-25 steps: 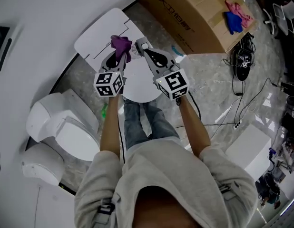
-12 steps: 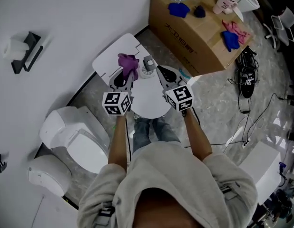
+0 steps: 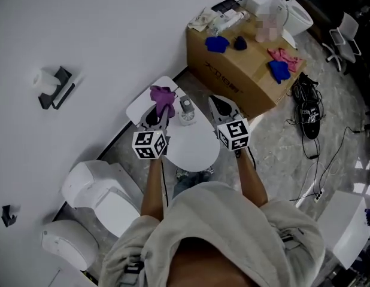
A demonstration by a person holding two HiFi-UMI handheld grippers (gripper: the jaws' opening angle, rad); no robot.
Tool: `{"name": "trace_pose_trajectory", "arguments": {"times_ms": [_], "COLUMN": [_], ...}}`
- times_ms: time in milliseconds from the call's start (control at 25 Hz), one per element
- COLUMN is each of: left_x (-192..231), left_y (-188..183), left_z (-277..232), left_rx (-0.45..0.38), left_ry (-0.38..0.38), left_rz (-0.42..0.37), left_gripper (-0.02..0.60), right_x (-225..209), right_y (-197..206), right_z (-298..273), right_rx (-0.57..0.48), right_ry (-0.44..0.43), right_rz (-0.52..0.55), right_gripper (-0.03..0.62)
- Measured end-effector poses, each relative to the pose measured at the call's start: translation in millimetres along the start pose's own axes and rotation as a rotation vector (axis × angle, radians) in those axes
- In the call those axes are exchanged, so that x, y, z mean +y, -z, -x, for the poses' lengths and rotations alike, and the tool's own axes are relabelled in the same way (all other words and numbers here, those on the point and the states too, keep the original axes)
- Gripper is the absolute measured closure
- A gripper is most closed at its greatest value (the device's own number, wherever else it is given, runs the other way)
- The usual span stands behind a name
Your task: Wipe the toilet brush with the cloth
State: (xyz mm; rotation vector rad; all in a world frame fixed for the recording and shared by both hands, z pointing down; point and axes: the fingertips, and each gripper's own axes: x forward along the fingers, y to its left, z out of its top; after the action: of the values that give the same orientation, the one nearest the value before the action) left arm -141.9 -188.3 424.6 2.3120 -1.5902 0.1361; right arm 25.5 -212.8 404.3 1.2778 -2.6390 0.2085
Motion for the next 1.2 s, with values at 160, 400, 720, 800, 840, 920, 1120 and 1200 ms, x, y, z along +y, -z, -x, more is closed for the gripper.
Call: {"name": "trace_pose_trajectory", "arguments": {"times_ms": [160,400,720,800,840,920,1120,1200], "left_x": [-5.8,-6.4,-7.6,-8.3,-8.7,-9.7,-10.4,-10.6], "left_y": [-23.3,-51.6,-51.8,-50.7,-50.3,-50.4,-55.6,-56.7], "left_z": [2.6,1.2,12.3,13.0,13.4,14.1,13.2,12.4], "left_rx": [-0.029,-0.076,-0.078,-0.077,-0.076,-0.073,-0.078,-0.080], "left_ry": [0.009,0.010,0.002,0.003,0.003,0.003,0.005,0.006], "left_rz": [-0.030,-0.075,-0.082,-0.082,-0.083,-0.086,-0.093,-0.095], "left_gripper": [0.472,0.472,0.473,0.472,0.472,0.472,0.472,0.472], "right_x": [-10.6,-27.8,-36.7,-37.1,-36.9,-36.2,-34.5,-34.0], "right_y": [-17.0,-39.5,-46.4,-46.7,-46.8,-47.2,-48.5,-48.2], "right_z": [10.7,18.9,30.0,30.0,30.0,29.9,27.4,26.5], "right_rx": [-0.025,-0.070,-0.084,-0.083,-0.083,-0.084,-0.081,-0.080], "right_ry": [0.035,0.076,0.107,0.111,0.111,0.109,0.104,0.101], "right_rz": [0.016,0.040,0.053,0.056,0.055,0.054,0.056,0.056], "right_gripper": [0.563,0.563,0.563,0.563,0.563,0.563,0.563,0.563]}}
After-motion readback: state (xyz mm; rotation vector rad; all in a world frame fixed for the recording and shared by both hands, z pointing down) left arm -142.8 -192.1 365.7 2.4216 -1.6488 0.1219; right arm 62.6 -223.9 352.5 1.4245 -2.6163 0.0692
